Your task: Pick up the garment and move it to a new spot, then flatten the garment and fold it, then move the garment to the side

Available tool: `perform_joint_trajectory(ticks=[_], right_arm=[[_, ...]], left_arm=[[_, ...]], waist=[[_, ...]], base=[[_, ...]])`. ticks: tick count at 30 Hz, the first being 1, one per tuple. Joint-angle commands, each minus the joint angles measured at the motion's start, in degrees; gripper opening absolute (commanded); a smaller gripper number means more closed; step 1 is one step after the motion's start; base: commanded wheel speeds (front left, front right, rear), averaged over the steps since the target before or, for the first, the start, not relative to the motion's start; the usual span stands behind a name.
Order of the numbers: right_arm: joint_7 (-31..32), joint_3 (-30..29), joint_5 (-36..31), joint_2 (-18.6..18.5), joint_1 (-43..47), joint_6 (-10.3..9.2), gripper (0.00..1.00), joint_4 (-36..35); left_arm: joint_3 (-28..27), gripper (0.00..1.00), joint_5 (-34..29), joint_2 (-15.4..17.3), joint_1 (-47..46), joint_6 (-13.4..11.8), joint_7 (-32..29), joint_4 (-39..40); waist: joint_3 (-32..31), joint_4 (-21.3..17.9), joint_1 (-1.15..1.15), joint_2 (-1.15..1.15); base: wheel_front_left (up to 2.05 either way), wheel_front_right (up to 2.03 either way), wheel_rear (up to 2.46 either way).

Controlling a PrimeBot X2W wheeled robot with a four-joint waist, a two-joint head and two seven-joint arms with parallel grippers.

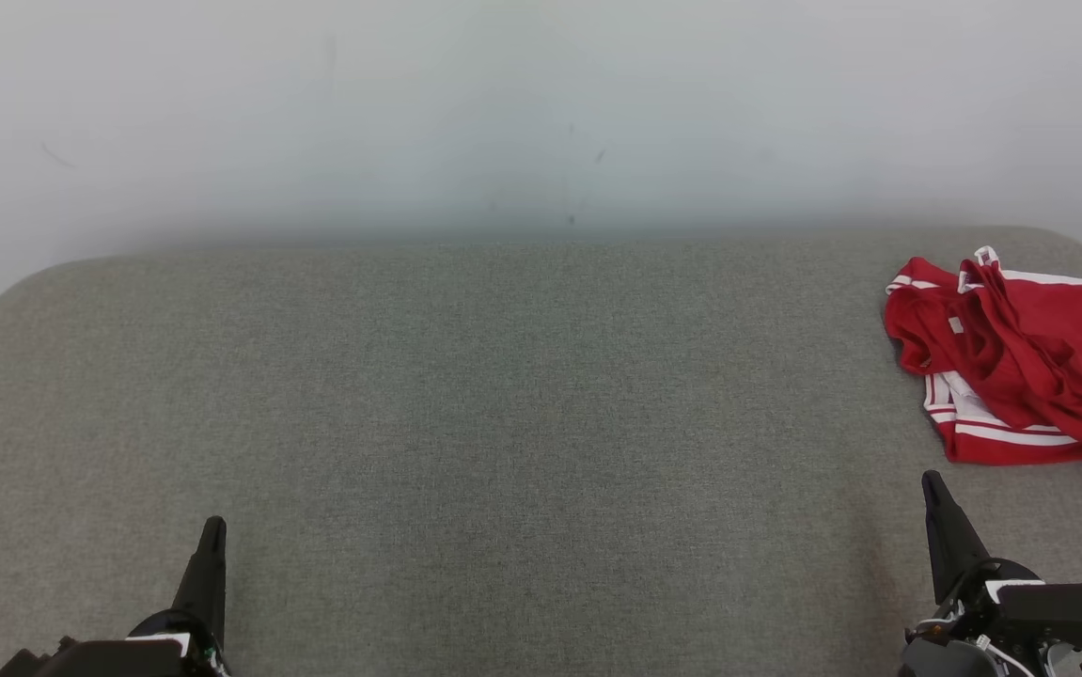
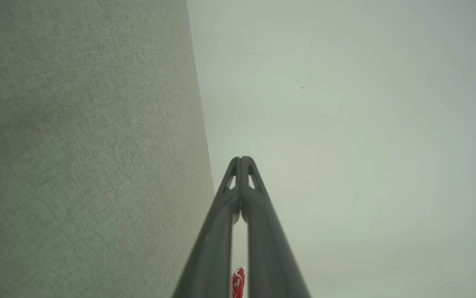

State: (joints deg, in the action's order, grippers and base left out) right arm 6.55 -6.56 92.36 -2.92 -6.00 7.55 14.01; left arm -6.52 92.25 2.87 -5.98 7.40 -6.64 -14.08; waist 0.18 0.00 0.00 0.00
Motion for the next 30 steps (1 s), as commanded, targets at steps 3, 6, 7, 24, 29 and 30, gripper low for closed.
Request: perform_joint_trajectory(ticks=[3, 6, 7, 24, 29, 30], right_arm=[[0.16, -0.07, 0.08, 0.11, -0.49, -0.12, 0.00, 0.04], [0.16, -0.07, 0.08, 0.11, -0.49, -0.12, 0.00, 0.04], [0.16, -0.07, 0.09, 0.11, -0.49, -0.12, 0.00, 0.05], [0.15, -0.07, 0.09, 0.11, -0.49, -0.12, 0.00, 0.04], [0.15, -0.07, 0.10, 0.11, -0.49, -0.12, 0.00, 0.06], [0.15, -0.06, 0.10, 0.11, -0.49, -0.12, 0.00, 0.05]], left_arm=[[-0.17, 0.00, 0.29, -0.07, -0.59, 0.19, -0.03, -0.05], [-0.16, 0.00, 0.29, -0.07, -0.59, 0.19, -0.02, -0.05], [-0.15, 0.00, 0.29, -0.07, -0.59, 0.19, -0.02, -0.05], [-0.15, 0.00, 0.28, -0.06, -0.58, 0.20, -0.01, -0.05], [-0.15, 0.00, 0.28, -0.06, -0.58, 0.20, -0.01, -0.04], [-0.14, 0.00, 0.28, -0.06, -0.58, 0.20, -0.01, -0.03]], waist=[[0.00, 0.00, 0.00, 0.00], [0.00, 0.00, 0.00, 0.00], [0.00, 0.00, 0.00, 0.00], [0.00, 0.00, 0.00, 0.00], [0.00, 0.00, 0.00, 0.00], [0.00, 0.00, 0.00, 0.00]], base=[[0.00, 0.00, 0.00], [0.00, 0.00, 0.00], [0.00, 0.00, 0.00], [0.00, 0.00, 0.00], [0.00, 0.00, 0.00], [0.00, 0.00, 0.00]])
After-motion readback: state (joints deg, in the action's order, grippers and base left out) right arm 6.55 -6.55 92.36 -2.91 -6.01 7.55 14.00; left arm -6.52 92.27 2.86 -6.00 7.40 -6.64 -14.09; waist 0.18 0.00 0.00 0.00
